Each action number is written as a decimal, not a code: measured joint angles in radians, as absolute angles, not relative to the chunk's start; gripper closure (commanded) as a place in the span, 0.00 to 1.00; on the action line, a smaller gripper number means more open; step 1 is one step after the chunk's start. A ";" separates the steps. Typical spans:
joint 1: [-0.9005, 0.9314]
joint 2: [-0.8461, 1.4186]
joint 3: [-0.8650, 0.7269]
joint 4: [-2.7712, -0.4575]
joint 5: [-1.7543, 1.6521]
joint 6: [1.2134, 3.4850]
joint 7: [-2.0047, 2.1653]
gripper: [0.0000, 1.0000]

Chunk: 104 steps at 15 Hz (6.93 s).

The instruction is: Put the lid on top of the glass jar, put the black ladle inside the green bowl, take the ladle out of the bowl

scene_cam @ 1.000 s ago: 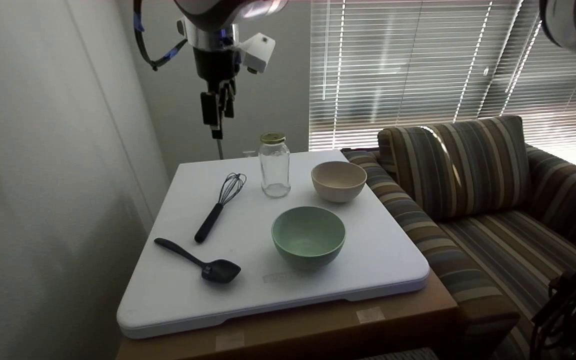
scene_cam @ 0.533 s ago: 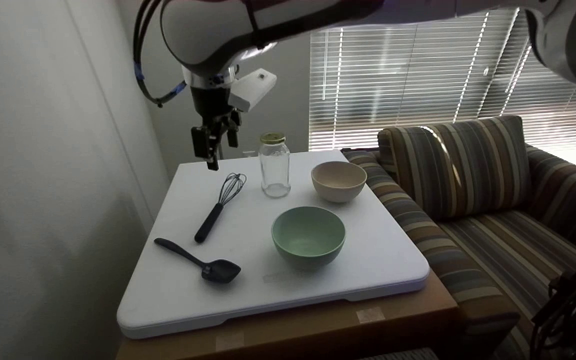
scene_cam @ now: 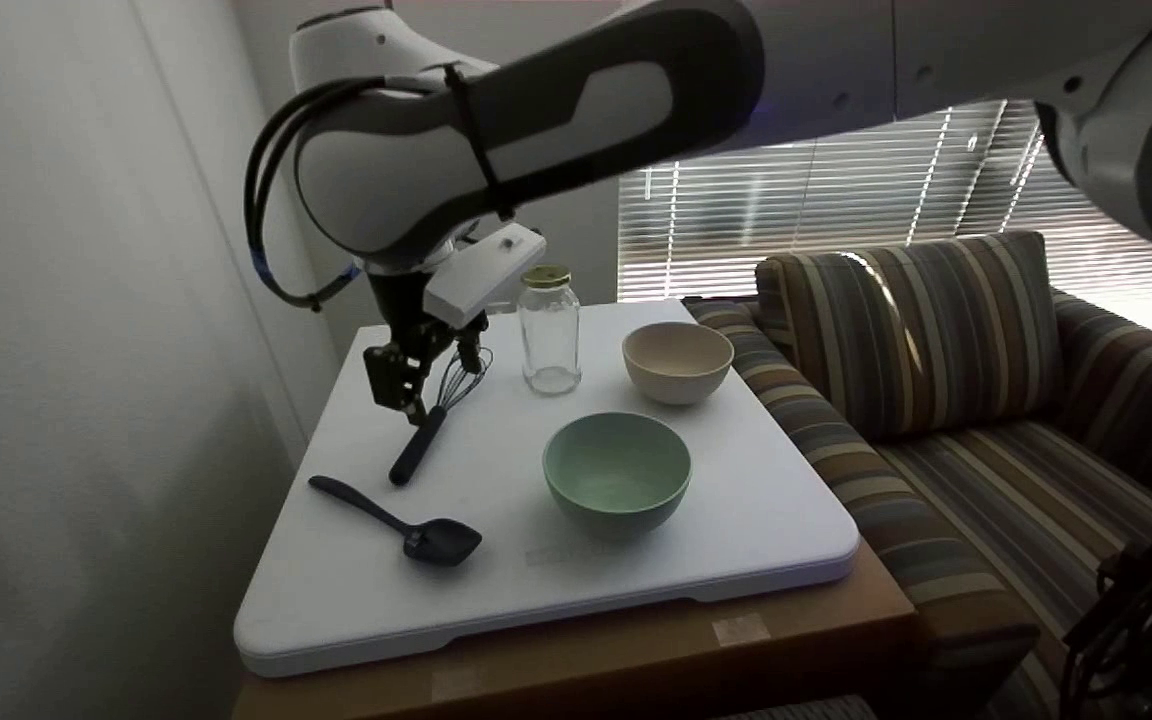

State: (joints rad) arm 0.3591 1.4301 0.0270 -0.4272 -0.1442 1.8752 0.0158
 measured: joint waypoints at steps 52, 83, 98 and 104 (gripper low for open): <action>0.391 1.480 0.085 -0.665 0.050 2.466 0.093 0.48; 0.354 1.454 0.163 -0.625 0.006 2.473 -0.018 0.96; 0.306 1.225 0.054 -0.638 -0.067 2.206 -0.045 0.96; 0.278 1.100 0.031 -0.788 -0.077 2.141 -0.122 0.96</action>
State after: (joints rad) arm 0.2785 1.0998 0.0312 -0.7879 -0.0775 2.1407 -0.1223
